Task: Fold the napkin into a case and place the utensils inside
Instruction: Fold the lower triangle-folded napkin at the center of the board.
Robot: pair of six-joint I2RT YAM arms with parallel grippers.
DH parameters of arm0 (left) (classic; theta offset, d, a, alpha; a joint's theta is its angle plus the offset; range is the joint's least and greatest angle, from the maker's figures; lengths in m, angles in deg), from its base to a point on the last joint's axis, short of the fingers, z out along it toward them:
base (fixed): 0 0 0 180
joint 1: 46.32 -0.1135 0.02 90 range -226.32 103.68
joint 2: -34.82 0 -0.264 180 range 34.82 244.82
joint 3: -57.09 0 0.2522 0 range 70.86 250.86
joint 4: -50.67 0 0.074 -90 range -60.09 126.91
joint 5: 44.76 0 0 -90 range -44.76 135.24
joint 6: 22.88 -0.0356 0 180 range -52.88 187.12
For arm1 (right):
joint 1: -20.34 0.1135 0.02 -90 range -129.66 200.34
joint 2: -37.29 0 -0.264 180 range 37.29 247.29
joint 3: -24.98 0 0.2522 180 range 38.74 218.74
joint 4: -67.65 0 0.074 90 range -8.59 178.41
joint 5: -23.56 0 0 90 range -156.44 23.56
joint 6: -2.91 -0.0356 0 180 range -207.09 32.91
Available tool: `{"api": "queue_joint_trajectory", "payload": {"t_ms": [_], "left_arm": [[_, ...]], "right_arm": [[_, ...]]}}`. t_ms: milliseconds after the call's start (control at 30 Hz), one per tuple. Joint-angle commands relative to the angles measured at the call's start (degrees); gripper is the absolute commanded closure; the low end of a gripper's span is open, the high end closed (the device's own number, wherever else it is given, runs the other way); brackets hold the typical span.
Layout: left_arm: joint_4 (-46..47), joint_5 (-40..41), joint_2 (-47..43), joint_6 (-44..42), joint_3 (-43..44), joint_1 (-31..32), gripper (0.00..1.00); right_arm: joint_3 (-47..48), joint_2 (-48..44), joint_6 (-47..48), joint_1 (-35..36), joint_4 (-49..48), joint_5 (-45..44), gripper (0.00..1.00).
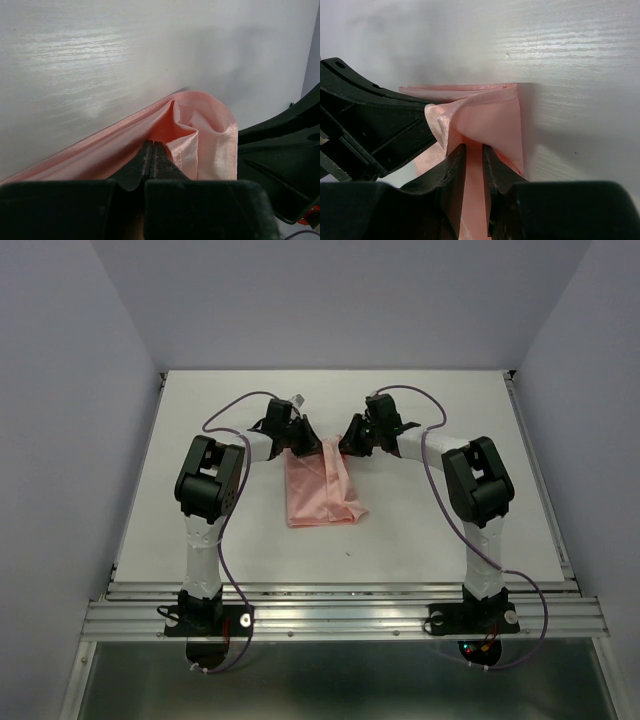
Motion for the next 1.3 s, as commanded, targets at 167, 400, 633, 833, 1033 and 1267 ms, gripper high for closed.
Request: {"api": "queue_joint_trajectory", "payload": {"t_ms": [167,400,633,833,1033,1267], "left_arm": [[5.29,-4.07,-2.53,1.11,0.42,-0.03,1.0],[3.09,-3.55,0.55,0.31,2.36,0.41,1.0],[2.21,-2.85,2.66,-0.04,4.29,1.46,1.0],[1.42,-1.88,2.66,-0.57,4.21,1.64,1.0],[3.34,-3.45,1.96,-0.3,3.24,1.63,1.0],[9.15,-6.1,1.34,1.72,0.95,1.64,1.0]], "right_arm": [[2.65,-1.44,0.77,0.54,0.08,-0.46,0.75],[3.0,-1.26,0.77,0.54,0.08,-0.11,0.75],[3.7,-1.88,0.77,0.54,0.08,0.59,0.75],[5.02,-1.62,1.04,1.59,0.78,0.68,0.75],[5.73,-0.21,0.86,2.12,1.05,0.77,0.75],[5.72,-0.03,0.77,2.12,1.05,0.5,0.75]]}}
